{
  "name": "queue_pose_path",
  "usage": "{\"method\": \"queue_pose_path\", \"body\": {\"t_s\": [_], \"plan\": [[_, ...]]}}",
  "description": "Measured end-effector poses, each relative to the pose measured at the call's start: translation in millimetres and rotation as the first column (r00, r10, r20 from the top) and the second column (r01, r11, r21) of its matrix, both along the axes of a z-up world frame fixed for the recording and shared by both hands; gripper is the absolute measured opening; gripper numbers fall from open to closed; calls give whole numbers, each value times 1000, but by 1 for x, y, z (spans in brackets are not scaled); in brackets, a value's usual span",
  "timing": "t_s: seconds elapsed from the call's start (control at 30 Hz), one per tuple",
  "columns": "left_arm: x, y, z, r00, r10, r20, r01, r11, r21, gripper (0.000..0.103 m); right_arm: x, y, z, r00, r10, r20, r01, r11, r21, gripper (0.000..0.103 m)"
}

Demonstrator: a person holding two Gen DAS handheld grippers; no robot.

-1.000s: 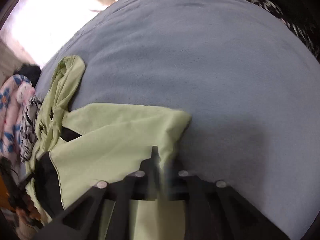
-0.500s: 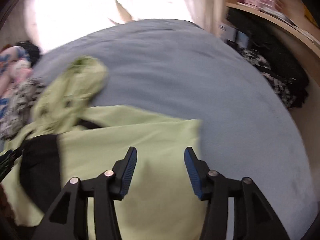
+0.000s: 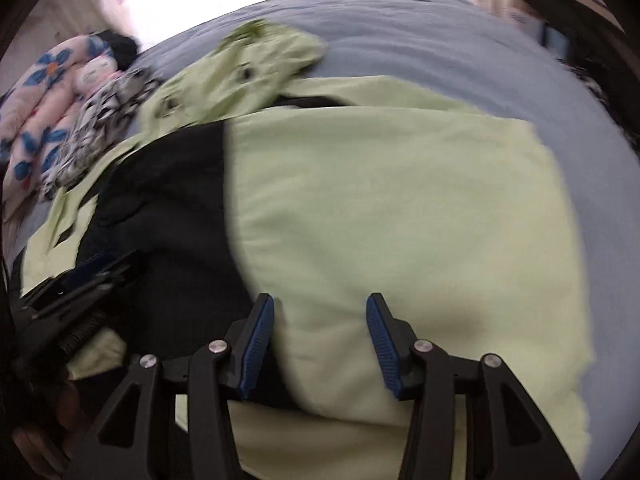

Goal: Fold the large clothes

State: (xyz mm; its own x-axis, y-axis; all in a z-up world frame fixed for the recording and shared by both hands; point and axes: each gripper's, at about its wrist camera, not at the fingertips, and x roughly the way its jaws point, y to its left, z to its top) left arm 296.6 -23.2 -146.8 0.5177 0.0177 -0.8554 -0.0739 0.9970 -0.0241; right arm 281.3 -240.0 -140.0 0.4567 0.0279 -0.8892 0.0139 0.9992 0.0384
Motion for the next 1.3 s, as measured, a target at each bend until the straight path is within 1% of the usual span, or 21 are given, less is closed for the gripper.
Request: {"method": "queue_pose_path", "body": {"t_s": [0.03,0.07,0.1,0.17,0.2,0.23,0.27,0.37,0.4,0.5,0.63,0.73,0.77,0.83,0.93,1.0,1.17,1.23,1.3], "plan": [[-1,2,1,1000,-2,1,2,1000,8,47,-5,-17,1,999,-45,12,45,998,-51,47],[-2,3,1,1000,-10,3,10,1000,16,47,-9,-31,2,996,-83,19,85,993,-81,47],[-4,3,1,1000,-19,5,19,1000,19,47,-15,-48,2,992,-122,24,123,989,-87,47],[-8,1,1,999,-34,12,33,999,41,47,-23,-71,3,983,-180,22,181,982,-60,46],[-10,1,0,999,-35,16,34,998,52,47,-28,-80,4,976,-214,28,216,975,-61,46],[-11,1,1,999,-34,21,33,998,60,47,-34,-91,6,964,-264,38,266,960,-88,46],[-13,1,1,999,-33,25,31,997,66,47,-39,-99,6,953,-300,38,303,948,-96,50],[-16,1,2,999,-30,30,28,997,74,47,-47,-118,0,937,-349,13,349,937,10,52],[-16,0,2,999,-31,31,28,997,79,47,-48,-118,1,936,-352,14,352,936,16,52],[-18,-1,3,999,-30,28,27,996,85,47,-47,-112,3,939,-345,18,345,938,-33,52],[-22,0,6,999,-24,25,22,997,73,47,-46,-102,6,939,-343,11,343,936,-82,52],[-28,0,13,999,-24,28,22,998,66,48,-44,-95,11,945,-326,-2,324,941,-93,52],[-31,0,16,999,-25,30,23,998,64,50,-45,-92,13,946,-323,-5,321,943,-93,52],[-35,0,22,999,-21,32,19,997,70,58,-49,-89,20,949,-315,-7,314,947,-72,54],[-44,2,33,999,-21,40,19,998,61,58,-56,-85,31,953,-304,0,304,952,-20,61],[-50,5,40,999,-20,40,18,999,46,58,-63,-81,39,957,-291,13,290,957,11,65],[-72,10,58,998,-27,49,26,999,22,58,-85,-64,62,960,-271,69,270,963,18,65],[-83,10,67,998,-43,55,42,999,20,58,-97,-53,72,958,-267,107,270,963,-10,65],[-98,9,76,996,-58,74,57,998,14,58,-107,-40,81,962,-231,143,242,968,-61,65]]}}
